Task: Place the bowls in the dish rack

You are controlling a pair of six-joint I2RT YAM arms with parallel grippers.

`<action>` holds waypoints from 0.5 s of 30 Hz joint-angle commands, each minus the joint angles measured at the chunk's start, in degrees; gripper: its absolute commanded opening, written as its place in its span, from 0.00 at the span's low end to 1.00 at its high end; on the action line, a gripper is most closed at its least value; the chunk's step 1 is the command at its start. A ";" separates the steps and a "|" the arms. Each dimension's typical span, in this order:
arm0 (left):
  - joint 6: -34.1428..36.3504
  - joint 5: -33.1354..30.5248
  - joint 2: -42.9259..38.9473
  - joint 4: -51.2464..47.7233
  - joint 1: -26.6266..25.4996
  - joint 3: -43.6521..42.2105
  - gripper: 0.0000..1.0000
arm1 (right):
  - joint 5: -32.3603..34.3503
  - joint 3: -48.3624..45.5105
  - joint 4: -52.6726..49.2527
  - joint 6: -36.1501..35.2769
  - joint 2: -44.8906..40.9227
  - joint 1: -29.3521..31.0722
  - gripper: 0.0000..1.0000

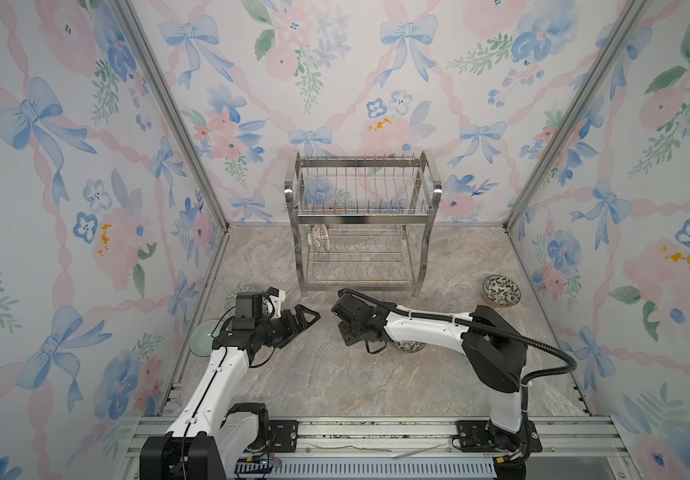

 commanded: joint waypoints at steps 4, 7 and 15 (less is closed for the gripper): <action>0.26 0.06 1.49 1.57 0.34 0.28 0.98 | 0.98 1.56 -2.32 -1.46 0.79 0.20 0.24; 0.33 0.22 2.30 1.93 0.38 0.78 0.98 | 0.58 1.36 -1.39 -1.70 -0.12 0.11 0.15; 1.29 -0.70 3.80 1.98 0.17 2.78 0.98 | -3.79 0.21 3.39 -2.59 -4.85 -0.53 0.07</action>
